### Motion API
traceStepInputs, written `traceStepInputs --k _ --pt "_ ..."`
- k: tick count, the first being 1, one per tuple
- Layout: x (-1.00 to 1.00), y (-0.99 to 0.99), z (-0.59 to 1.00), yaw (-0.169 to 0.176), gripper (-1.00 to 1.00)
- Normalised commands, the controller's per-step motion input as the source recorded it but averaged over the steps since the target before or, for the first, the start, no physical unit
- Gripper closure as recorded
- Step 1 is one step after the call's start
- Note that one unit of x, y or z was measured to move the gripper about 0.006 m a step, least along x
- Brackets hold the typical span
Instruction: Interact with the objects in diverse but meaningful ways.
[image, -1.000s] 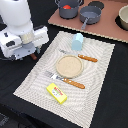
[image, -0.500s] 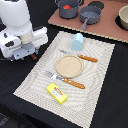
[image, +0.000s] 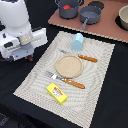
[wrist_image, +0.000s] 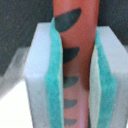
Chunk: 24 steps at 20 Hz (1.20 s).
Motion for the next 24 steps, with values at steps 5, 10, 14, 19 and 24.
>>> traceStepInputs --k 5,10,14,19,24 --pt "0.14 0.16 0.20 -0.001 1.00" --pt "0.47 0.07 0.32 0.000 1.00" --pt "0.50 0.02 0.28 0.000 1.00" --pt "0.54 0.01 0.28 0.000 1.00" --pt "0.62 0.05 0.14 -0.010 1.00"
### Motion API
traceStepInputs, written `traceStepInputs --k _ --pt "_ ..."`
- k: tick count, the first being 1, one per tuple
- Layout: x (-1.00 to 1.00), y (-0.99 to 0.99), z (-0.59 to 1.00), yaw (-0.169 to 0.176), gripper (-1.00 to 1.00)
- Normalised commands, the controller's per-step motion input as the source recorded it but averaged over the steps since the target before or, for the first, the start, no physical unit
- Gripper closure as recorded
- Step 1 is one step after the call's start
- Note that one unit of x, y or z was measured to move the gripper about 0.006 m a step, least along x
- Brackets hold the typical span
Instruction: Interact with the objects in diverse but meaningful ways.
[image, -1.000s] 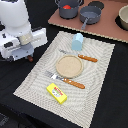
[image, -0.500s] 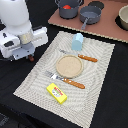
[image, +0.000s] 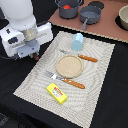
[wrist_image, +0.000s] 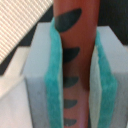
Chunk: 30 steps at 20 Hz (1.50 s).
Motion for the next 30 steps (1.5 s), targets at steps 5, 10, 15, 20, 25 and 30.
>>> traceStepInputs --k 5,10,15,20,25,30 --pt "0.63 0.11 0.07 -0.024 1.00" --pt "0.65 0.17 0.02 -0.075 1.00" --pt "0.66 0.21 0.12 -0.082 1.00" --pt "0.61 0.22 0.05 -0.091 1.00" --pt "0.43 0.16 0.00 -0.029 1.00" --pt "0.19 0.02 -0.11 -0.003 1.00"
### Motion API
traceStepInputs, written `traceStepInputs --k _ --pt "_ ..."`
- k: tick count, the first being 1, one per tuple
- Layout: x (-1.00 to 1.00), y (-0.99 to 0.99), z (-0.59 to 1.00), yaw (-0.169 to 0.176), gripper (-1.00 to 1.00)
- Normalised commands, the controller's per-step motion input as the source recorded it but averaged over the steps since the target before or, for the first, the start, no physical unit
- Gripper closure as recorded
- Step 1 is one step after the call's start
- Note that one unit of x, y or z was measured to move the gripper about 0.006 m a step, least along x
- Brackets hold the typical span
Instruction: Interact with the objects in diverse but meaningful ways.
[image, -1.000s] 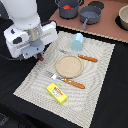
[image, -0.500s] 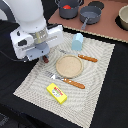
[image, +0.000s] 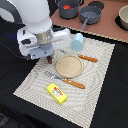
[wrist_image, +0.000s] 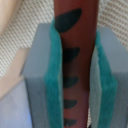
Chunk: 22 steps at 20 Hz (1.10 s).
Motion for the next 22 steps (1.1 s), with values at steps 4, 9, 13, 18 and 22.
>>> traceStepInputs --k 4,9,13,18,22 --pt "0.00 0.00 -0.15 0.000 -1.00" --pt "0.00 0.07 0.11 -0.013 -1.00" --pt "0.00 0.23 0.78 -0.054 -1.00" --pt "-0.05 0.26 0.87 -0.042 -1.00" --pt "-0.15 0.23 0.56 -0.001 -1.00"
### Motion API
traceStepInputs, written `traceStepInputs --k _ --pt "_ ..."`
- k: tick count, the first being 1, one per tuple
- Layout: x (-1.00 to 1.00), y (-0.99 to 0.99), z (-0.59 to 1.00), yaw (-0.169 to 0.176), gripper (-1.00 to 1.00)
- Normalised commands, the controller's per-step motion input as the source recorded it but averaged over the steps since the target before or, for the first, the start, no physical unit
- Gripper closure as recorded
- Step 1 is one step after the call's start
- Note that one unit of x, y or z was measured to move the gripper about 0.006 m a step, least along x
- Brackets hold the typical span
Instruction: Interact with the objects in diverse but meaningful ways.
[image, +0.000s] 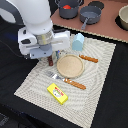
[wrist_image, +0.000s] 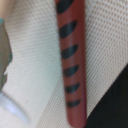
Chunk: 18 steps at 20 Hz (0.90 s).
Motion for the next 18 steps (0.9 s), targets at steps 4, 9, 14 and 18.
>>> traceStepInputs --k 4,9,14,18 --pt "-0.09 0.21 0.50 0.000 -1.00" --pt "0.12 0.27 0.55 0.000 -1.00" --pt "0.34 0.17 0.34 0.049 -1.00" --pt "0.60 0.18 0.50 0.043 -1.00"
